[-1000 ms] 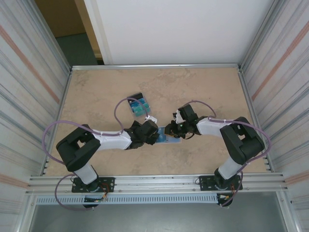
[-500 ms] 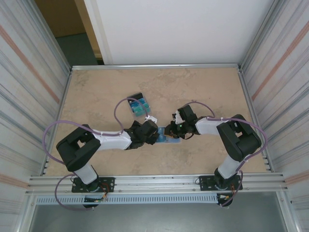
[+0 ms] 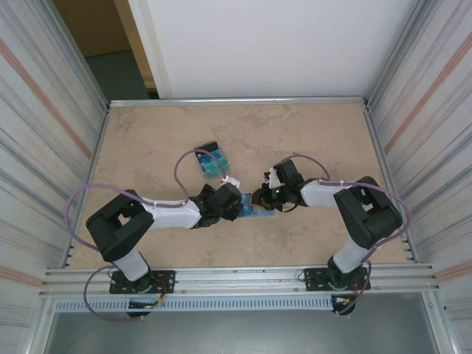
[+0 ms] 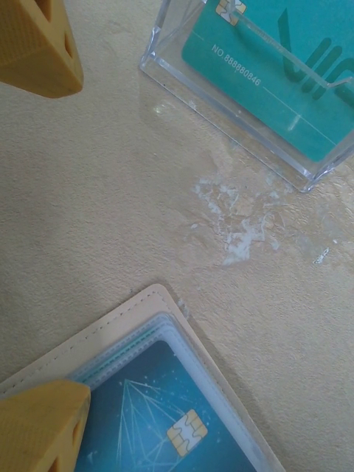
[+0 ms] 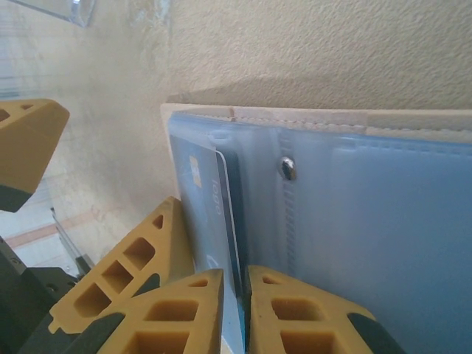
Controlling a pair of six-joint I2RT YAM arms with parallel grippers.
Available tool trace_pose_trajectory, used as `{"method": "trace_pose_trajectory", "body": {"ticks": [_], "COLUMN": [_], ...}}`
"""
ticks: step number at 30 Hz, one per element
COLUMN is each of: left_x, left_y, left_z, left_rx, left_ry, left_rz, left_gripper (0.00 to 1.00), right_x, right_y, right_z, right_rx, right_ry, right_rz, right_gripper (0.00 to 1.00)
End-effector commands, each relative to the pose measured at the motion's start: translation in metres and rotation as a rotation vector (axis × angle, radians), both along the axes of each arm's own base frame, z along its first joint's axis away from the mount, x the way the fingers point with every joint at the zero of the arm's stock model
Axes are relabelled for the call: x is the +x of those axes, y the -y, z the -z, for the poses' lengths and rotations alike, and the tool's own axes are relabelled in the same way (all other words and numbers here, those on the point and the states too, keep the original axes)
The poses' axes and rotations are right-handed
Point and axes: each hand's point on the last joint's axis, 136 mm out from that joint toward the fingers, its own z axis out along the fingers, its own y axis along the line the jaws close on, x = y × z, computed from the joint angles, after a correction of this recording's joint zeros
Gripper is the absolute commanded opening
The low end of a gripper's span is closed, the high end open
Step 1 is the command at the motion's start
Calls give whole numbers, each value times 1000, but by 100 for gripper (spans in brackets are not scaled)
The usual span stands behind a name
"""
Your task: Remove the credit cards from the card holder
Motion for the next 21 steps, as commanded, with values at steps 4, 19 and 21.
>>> {"method": "trace_pose_trajectory", "body": {"ticks": [4, 19, 21], "left_x": [-11, -10, -10], "left_y": [-18, -17, -18], "left_z": [20, 20, 20], "left_rx": [99, 104, 107], "left_ry": [-55, -54, -53], "left_rz": [4, 5, 3], "left_gripper": [99, 99, 99], "right_x": [-1, 1, 1], "right_y": [-2, 5, 6], "right_z": [-11, -12, -14], "right_rx": [71, 95, 101], "right_ry": [-2, 8, 11], "right_rz": [10, 29, 30], "right_gripper": [13, 8, 7]}}
